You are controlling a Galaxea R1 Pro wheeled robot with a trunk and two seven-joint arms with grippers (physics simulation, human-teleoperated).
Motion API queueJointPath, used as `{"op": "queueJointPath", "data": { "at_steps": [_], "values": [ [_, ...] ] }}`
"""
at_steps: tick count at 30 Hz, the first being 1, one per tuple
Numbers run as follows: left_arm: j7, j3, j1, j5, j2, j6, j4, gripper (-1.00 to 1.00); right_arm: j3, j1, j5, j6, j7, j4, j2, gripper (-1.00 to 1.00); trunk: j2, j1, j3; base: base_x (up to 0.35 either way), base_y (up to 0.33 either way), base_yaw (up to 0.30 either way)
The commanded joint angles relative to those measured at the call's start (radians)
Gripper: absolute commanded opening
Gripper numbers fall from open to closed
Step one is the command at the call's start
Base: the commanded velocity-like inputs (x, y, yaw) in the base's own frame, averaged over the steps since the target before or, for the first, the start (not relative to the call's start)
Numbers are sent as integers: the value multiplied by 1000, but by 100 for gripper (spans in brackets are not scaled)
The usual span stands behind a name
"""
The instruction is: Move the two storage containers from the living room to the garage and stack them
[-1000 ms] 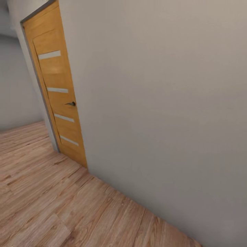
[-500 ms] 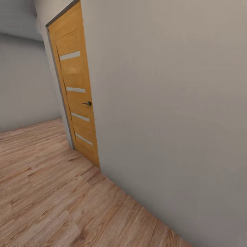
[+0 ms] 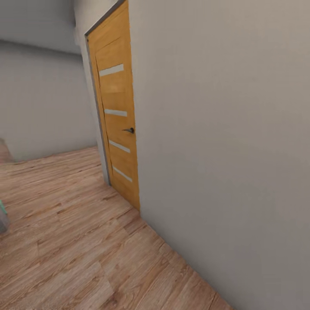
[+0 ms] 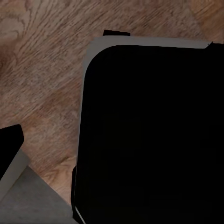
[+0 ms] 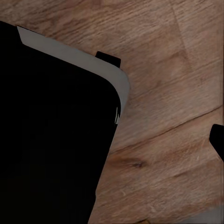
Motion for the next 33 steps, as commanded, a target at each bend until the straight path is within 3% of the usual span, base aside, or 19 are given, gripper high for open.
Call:
{"op": "queueJointPath", "data": {
  "at_steps": [1,33],
  "values": [
    [0,0,0,9,0,-2,0,100,8,-1,-10,-6,4,3,0,100,0,0,-1,150,0,271],
    [0,0,0,9,0,-2,0,100,8,-1,-10,-6,4,3,0,100,0,0,-1,150,0,271]
  ]
}}
